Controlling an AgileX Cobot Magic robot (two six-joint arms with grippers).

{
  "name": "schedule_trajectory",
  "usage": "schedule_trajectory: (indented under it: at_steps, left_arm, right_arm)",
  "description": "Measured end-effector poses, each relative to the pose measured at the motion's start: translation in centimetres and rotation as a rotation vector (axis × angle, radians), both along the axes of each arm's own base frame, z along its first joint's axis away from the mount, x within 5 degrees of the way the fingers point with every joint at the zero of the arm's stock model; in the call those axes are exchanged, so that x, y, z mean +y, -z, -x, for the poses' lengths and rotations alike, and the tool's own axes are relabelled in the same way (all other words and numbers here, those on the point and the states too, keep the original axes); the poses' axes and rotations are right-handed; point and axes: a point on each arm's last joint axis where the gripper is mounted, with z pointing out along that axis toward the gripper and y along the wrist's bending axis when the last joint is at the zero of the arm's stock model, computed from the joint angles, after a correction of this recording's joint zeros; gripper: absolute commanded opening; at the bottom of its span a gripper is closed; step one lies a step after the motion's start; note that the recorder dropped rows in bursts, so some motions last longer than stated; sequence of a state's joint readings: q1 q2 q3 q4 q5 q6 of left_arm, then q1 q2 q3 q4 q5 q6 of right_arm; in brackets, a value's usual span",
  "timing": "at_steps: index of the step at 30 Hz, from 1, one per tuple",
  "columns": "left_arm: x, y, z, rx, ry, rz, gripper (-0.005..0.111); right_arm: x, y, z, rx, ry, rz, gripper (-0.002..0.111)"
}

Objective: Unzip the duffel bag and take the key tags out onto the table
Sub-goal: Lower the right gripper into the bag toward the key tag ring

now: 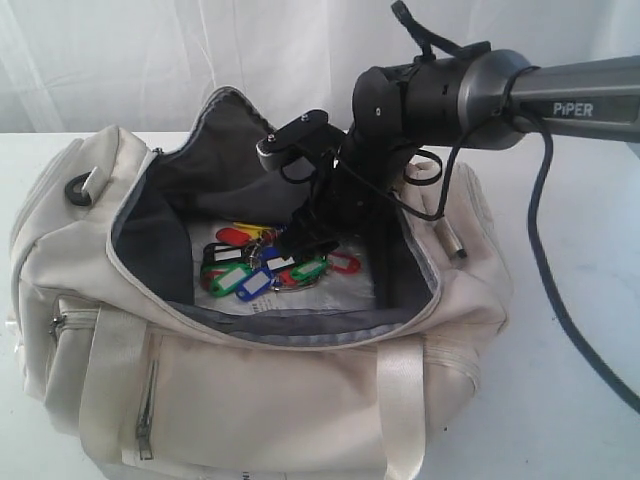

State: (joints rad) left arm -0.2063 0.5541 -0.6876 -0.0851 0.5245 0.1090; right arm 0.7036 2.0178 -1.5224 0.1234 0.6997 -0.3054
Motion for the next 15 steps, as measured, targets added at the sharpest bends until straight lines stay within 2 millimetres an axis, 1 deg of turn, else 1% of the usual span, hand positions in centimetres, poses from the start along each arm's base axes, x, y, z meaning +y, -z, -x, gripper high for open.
schedule_trajectory:
  at_steps: [8,12,15]
  left_arm:
    - [0.0,0.0,0.0,-0.004,-0.001,0.002,0.000]
    - [0.0,0.0,0.0,-0.004,0.000,0.004,0.000]
    - [0.0,0.0,0.0,-0.004,0.000,0.004,0.000]
  right_arm:
    - [0.5,1.0,-0.4,-0.012,0.008,-0.019,0.046]
    - [0.9,1.4,-0.2,-0.008,-0.004,-0.012,0.046]
    - [1.5,1.5,0.4,-0.008,-0.027,-0.006,0.046]
